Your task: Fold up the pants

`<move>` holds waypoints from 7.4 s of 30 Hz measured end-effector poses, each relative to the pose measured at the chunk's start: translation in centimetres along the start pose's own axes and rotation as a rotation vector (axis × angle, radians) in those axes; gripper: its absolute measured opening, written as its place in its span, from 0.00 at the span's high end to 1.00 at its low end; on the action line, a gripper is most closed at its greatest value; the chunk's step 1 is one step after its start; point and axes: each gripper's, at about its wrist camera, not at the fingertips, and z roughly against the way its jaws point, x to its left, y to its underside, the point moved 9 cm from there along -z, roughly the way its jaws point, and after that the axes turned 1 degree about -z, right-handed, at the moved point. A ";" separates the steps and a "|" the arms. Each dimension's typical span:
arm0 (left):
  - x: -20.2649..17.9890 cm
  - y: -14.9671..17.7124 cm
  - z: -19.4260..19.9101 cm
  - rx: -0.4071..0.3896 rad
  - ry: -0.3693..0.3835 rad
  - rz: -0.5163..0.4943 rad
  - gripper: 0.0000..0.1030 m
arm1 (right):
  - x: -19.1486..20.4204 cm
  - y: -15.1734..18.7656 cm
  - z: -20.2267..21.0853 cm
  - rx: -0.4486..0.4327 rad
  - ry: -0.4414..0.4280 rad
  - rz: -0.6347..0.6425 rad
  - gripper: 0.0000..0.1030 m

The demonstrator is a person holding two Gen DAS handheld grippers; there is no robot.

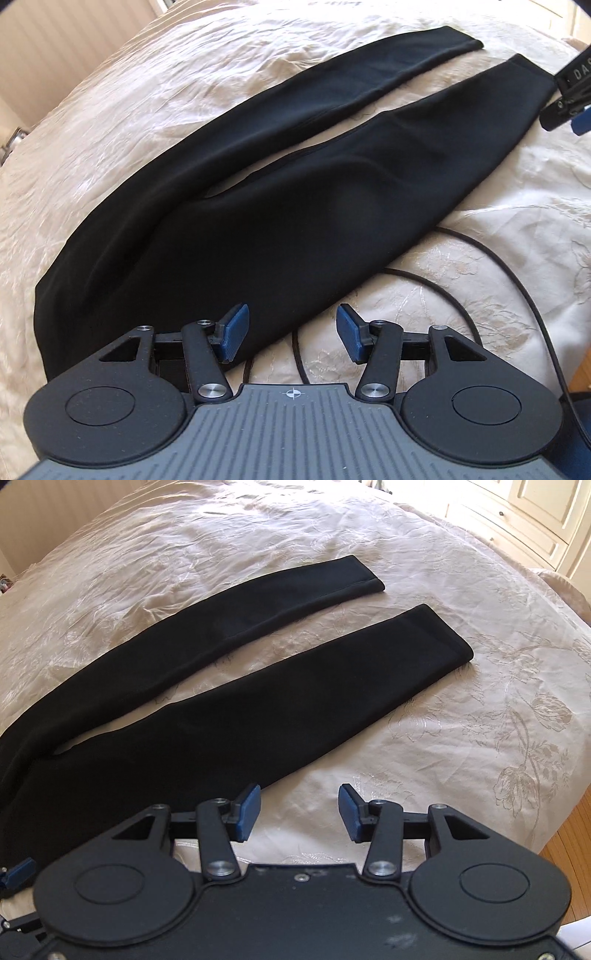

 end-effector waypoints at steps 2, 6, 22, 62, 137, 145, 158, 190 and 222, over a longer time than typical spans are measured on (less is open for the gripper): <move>-0.5 -0.5 -0.6 -0.009 0.024 -0.039 0.53 | -0.4 -0.3 -0.1 0.002 0.008 -0.040 0.64; -1.4 -1.0 -1.6 -0.005 0.067 -0.077 0.58 | -1.7 -0.8 -0.4 0.010 0.038 -0.117 0.77; -2.1 -1.2 -3.5 0.113 -0.014 0.002 0.65 | -8.1 -5.3 -6.5 0.060 0.030 -0.258 0.66; 2.1 -5.7 5.2 -0.121 -0.023 0.111 0.93 | -8.0 -8.2 -1.2 -0.053 -0.139 -0.307 0.92; 10.8 -16.6 -7.4 0.079 -0.075 0.273 0.94 | -5.9 -27.0 -17.4 -0.076 -0.002 0.064 0.91; 12.8 -10.5 -4.5 0.147 -0.155 0.274 0.89 | -5.5 -27.2 -16.3 -0.099 -0.028 0.081 0.91; 14.2 -7.1 -0.4 0.147 -0.253 0.371 0.89 | -2.3 -25.9 -11.2 -0.209 -0.099 0.172 0.78; 33.9 11.6 -0.3 0.023 -0.105 0.513 0.61 | 30.3 -2.8 -1.1 -0.053 -0.416 0.512 0.65; 35.4 9.8 -3.5 -0.026 -0.050 0.608 0.95 | 41.0 -1.0 -6.5 0.064 -0.681 1.397 0.58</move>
